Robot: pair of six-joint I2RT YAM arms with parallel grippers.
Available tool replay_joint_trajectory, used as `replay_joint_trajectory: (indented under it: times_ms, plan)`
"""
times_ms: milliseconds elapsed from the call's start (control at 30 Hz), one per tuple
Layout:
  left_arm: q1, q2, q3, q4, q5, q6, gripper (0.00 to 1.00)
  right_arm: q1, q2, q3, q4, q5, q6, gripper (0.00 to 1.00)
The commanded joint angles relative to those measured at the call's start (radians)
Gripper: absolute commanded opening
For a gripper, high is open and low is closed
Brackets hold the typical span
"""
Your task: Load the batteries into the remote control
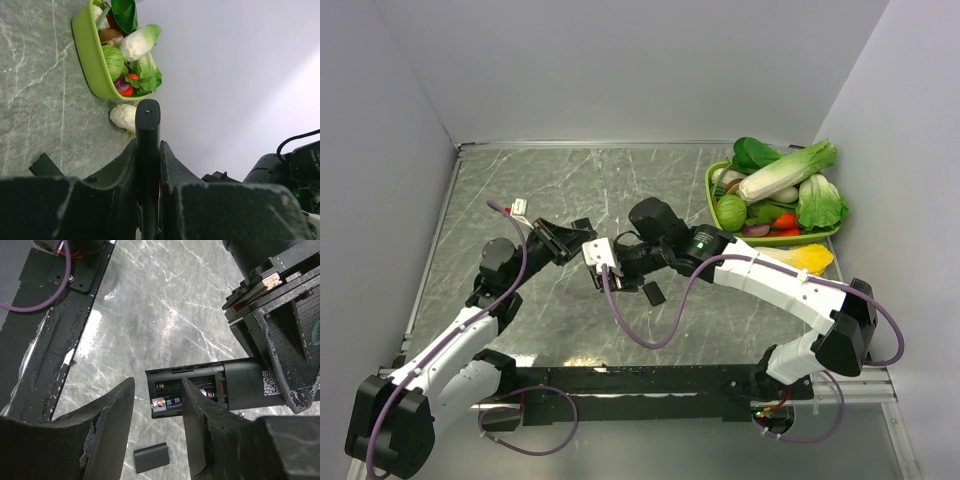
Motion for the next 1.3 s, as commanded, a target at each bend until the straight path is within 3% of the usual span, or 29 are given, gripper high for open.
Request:
replay_joint_trajectory:
  times_ms: [0, 267, 600, 1267]
  plan:
    - [0.006, -0.010, 0.035, 0.033, 0.002, -0.005, 0.01, 0.006, -0.006, 0.029, 0.020, -0.022, -0.011, 0.50]
    - [0.009, -0.010, 0.027, 0.038, 0.001, -0.014, 0.01, 0.006, -0.085, 0.018, 0.116, -0.127, 0.046, 0.52]
    - [0.009, -0.013, 0.026, 0.044, 0.005, -0.017, 0.01, 0.009, -0.120, -0.060, 0.112, -0.007, 0.009, 0.52]
    - [0.009, -0.016, 0.029, 0.044, 0.013, -0.019, 0.01, 0.008, -0.080, -0.061, 0.070, 0.041, -0.020, 0.48]
